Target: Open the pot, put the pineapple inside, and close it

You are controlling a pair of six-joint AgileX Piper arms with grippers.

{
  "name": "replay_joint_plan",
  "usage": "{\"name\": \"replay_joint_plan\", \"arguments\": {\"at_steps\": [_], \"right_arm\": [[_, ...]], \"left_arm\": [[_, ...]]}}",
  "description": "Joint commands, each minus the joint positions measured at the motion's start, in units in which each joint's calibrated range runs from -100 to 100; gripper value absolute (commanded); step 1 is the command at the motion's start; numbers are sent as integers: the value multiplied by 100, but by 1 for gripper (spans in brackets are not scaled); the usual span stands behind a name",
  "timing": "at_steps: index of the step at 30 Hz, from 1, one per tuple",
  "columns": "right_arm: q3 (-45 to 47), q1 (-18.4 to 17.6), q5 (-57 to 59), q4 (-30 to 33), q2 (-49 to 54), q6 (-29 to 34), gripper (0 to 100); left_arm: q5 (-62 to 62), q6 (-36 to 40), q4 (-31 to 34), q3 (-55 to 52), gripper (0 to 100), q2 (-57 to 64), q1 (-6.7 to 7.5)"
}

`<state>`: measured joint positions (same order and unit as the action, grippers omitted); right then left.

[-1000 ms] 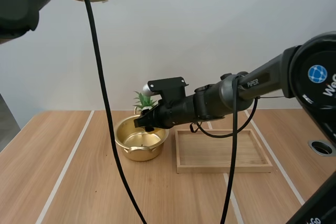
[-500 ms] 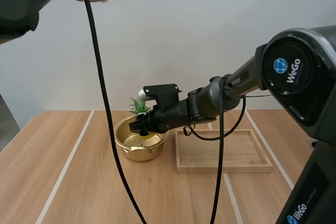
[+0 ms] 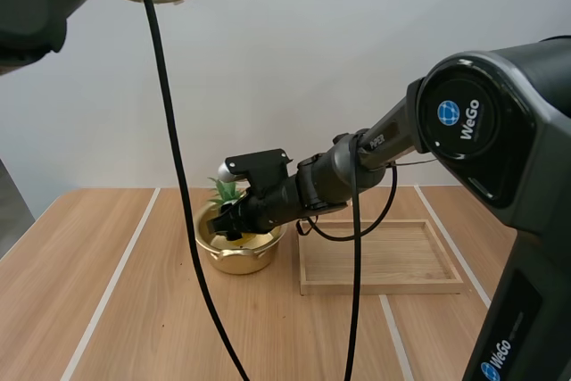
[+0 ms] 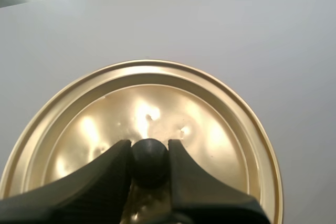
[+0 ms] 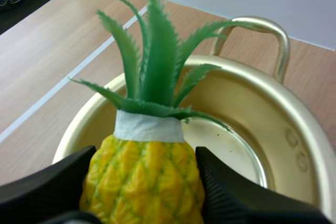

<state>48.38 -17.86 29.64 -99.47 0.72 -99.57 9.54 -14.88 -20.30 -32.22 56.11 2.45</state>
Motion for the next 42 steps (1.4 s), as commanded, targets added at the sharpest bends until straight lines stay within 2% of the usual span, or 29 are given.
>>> {"name": "replay_joint_plan", "arguments": {"at_steps": [1, 33, 35, 37, 39, 42], "right_arm": [[-24, -4, -303, -32, 18, -43, 0], [-39, 4, -399, -53, -406, -43, 0], [-39, 4, -399, -53, -406, -43, 25], [-39, 4, -399, -53, -406, -43, 69], [-39, 4, -399, -53, -406, -43, 100], [-39, 4, -456, -53, -406, -43, 100]], "left_arm": [[-195, 27, -72, 1, 0, 39, 18], [-195, 27, -72, 1, 0, 39, 18], [-195, 27, -72, 1, 0, 39, 18], [-195, 27, -72, 1, 0, 39, 18], [-195, 27, -72, 1, 0, 39, 18], [-195, 27, -72, 1, 0, 39, 18]]}}
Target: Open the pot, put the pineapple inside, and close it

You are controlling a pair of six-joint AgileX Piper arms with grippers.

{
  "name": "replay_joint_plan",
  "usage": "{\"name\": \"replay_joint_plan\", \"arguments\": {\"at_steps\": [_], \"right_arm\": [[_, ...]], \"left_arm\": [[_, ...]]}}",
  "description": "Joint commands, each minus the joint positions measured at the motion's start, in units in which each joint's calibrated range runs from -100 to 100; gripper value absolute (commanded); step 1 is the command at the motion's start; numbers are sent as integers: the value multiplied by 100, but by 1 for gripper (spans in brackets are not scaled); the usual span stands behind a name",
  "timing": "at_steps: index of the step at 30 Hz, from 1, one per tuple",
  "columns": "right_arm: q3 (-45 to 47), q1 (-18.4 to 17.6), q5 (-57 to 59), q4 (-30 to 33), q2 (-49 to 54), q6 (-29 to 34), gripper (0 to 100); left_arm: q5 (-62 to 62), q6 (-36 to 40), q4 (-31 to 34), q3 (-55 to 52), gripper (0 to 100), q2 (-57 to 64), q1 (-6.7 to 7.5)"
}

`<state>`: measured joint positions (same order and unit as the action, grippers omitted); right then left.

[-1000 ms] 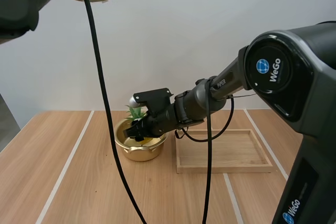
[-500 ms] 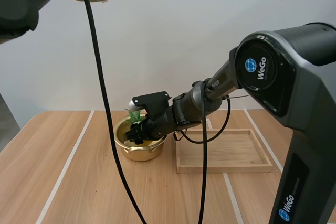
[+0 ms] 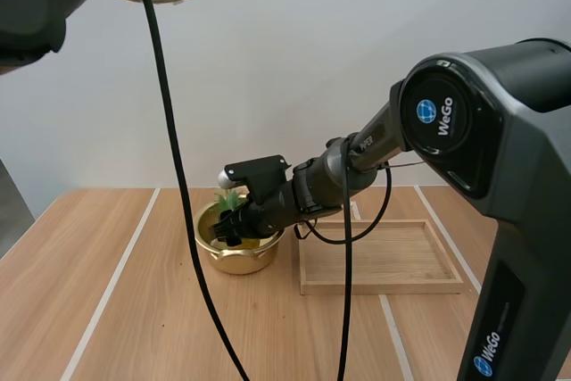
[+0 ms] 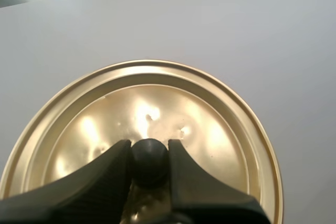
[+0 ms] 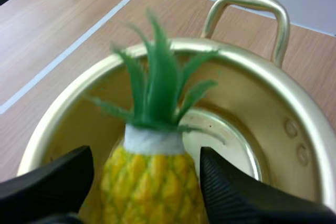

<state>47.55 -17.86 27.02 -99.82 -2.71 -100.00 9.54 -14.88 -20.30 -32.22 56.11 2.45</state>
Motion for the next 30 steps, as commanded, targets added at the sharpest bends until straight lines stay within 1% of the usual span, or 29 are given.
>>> {"name": "replay_joint_plan", "arguments": {"at_steps": [1, 17, 25, 30], "right_arm": [[44, 4, -250, -18, -63, 0, 100], [35, 4, -251, -18, -38, 0, 100], [-348, 4, -251, -18, 339, 0, 100], [-389, 4, -251, -18, 645, 0, 100]], "left_arm": [[-195, 27, -72, 1, 0, 39, 18], [-195, 27, -72, 1, 0, 39, 18], [-195, 27, -72, 1, 0, 39, 18], [-195, 27, -72, 1, 0, 39, 18]]}}
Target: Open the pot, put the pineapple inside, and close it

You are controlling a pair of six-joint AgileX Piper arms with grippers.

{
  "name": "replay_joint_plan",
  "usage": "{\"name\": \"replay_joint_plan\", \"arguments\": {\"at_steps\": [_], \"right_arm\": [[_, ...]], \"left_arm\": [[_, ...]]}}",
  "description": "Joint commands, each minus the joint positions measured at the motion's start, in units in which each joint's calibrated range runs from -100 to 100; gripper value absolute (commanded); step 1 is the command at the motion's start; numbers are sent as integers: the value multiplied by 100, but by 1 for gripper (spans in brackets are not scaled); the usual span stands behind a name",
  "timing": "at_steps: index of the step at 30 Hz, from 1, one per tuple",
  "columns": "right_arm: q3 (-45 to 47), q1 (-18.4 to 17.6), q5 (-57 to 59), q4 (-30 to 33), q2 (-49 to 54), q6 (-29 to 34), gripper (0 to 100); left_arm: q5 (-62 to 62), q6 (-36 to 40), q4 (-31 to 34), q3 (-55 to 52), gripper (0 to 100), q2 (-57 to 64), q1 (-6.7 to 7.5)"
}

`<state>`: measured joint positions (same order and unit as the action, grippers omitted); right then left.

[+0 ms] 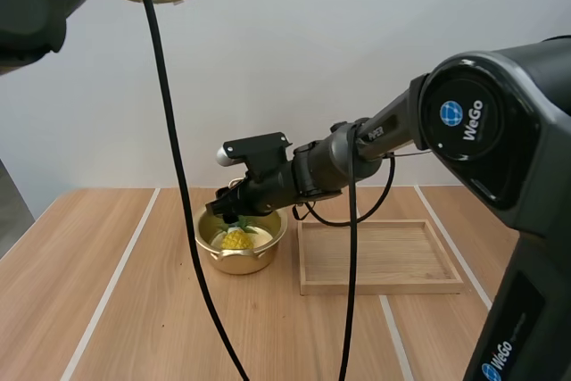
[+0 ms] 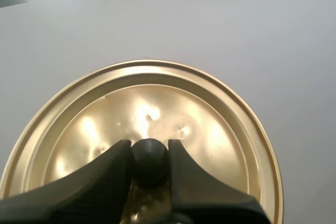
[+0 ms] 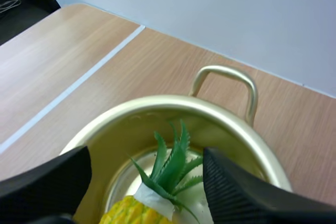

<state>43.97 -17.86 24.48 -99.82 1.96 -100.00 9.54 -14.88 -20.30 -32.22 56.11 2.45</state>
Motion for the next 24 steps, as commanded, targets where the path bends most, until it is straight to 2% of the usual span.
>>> {"name": "replay_joint_plan", "arguments": {"at_steps": [1, 10, 11, 12, 13, 15, 17, 20, 24], "right_arm": [[-31, 4, 3, -18, 261, 0, 100], [-42, 4, -340, -18, 889, 0, 100], [-42, 4, -516, -18, 953, 0, 95], [-42, 4, -685, -18, 992, 0, 86], [-42, 4, -963, -18, 1044, 0, 73], [-42, 4, -1534, -18, 1164, 0, 40], [-42, 4, -2298, -18, 1302, 0, 0], [-42, 4, -3338, -18, 1547, 0, 0], [-42, 4, -4090, -18, 1949, 0, 0]], "left_arm": [[-195, 27, -72, 1, 0, 39, 18], [-195, 27, -72, 1, 0, 39, 18], [-195, 27, -72, 1, 0, 39, 18], [-195, 27, -72, 1, 0, 39, 18], [-195, 27, -72, 1, 0, 39, 18], [-195, 27, -72, 1, 0, 39, 18], [-195, 27, -72, 1, 0, 39, 18], [-195, 27, -72, 1, 0, 39, 18], [-195, 27, -72, 1, 0, 39, 18]]}}
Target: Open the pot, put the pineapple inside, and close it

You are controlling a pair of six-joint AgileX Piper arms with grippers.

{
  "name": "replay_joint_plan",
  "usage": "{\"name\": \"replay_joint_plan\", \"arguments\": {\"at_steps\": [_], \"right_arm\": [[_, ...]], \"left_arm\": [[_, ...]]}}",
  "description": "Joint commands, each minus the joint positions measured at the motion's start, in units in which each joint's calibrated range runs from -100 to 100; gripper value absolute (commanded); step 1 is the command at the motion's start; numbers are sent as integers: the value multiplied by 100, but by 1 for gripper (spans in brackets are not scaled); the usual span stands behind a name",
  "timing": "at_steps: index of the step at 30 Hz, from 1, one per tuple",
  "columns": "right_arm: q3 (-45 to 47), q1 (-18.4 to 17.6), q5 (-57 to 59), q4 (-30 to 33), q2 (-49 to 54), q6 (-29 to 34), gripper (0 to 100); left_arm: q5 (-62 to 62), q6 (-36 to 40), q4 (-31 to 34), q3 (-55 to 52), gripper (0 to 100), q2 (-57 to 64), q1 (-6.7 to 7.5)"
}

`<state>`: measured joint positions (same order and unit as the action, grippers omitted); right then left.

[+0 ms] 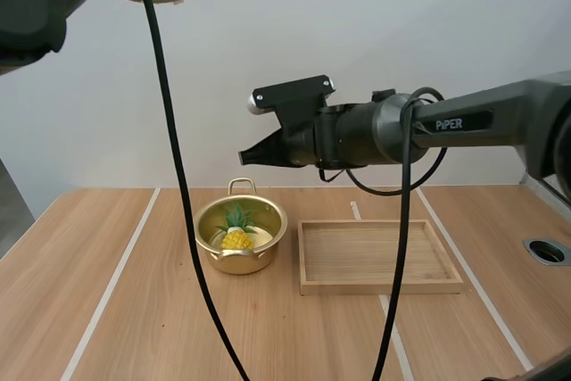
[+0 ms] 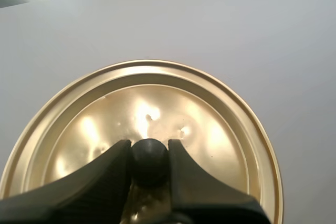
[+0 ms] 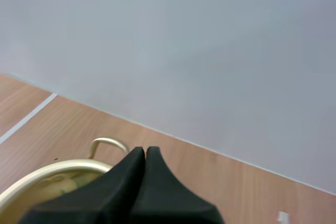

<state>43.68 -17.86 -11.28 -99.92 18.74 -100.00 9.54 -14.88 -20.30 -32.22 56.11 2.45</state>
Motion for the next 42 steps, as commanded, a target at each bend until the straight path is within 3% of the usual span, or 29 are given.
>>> {"name": "replay_joint_plan", "arguments": {"at_steps": [1, 6, 21, 32, 42], "right_arm": [[-13, 4, -698, -8, 398, 0, 0], [14, 79, -1604, -8, 1036, 0, 0], [679, 955, -1641, -8, 3142, 0, 0], [1067, 1006, -1650, -8, 5081, 0, 0], [1955, 1102, -1345, -8, 5959, 0, 0]], "left_arm": [[-195, 27, -72, 1, 0, 39, 18], [-195, 27, -72, 1, 0, 39, 18], [-195, 27, -72, 1, 0, 39, 18], [-195, 27, -72, 1, 0, 39, 18], [-83, 132, -95, 1, 0, 39, 18]]}}
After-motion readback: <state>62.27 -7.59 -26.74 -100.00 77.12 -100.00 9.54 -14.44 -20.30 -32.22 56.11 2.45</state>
